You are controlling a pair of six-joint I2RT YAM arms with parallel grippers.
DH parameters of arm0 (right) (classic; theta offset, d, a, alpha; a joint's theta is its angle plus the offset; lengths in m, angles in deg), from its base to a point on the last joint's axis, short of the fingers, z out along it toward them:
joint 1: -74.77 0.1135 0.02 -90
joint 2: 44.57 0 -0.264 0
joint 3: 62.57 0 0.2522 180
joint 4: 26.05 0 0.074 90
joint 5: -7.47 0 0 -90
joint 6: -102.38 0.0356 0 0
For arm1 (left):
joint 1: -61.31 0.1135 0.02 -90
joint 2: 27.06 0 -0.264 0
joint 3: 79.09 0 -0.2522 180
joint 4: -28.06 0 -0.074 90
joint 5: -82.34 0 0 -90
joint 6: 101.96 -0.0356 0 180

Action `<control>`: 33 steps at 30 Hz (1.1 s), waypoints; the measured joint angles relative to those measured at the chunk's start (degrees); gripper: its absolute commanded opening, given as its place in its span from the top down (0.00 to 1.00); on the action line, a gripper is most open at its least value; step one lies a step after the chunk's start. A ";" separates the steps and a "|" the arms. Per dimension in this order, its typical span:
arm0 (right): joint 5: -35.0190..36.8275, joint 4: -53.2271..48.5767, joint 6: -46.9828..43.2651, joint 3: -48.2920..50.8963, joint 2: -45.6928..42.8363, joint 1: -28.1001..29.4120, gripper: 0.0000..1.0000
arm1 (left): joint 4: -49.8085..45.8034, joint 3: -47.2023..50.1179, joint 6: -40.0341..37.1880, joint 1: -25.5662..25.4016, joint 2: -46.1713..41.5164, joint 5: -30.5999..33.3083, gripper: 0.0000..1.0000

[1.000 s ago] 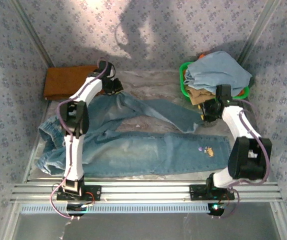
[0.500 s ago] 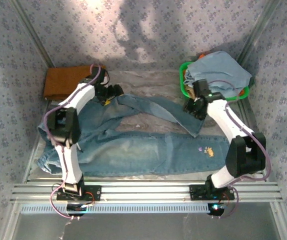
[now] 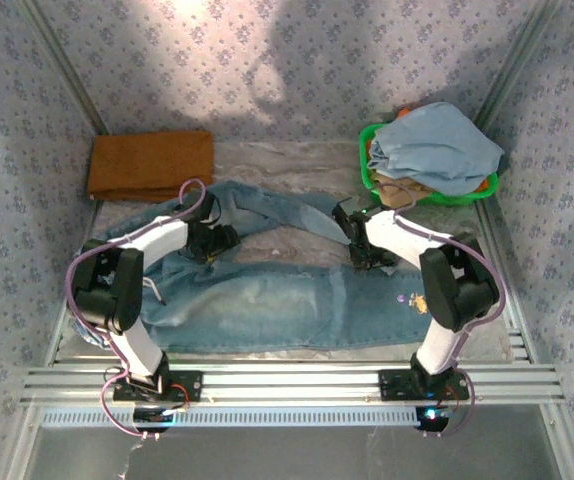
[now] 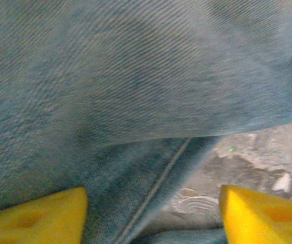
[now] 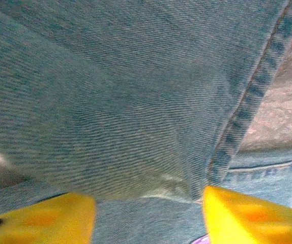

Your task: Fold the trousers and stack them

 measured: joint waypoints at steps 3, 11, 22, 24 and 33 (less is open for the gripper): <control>2.95 -0.42 -0.48 -0.66 1.57 -0.13 0.89 | 0.92 0.39 -0.22 -0.59 0.07 2.32 0.67; 8.26 -1.64 -0.15 -2.89 -0.55 0.17 1.00 | 3.78 3.98 -1.97 -0.35 0.37 7.45 1.00; 8.20 -5.81 -1.11 -5.03 -18.43 3.08 1.00 | 3.58 7.91 -3.63 -0.13 -6.88 10.23 1.00; 7.34 -7.32 -1.64 -6.71 -20.17 4.26 1.00 | 2.14 7.28 -4.61 -0.66 -7.65 10.43 1.00; -4.85 -12.22 -2.91 -13.35 -25.70 5.88 1.00 | 1.09 0.13 -10.08 -8.55 -3.76 11.30 0.56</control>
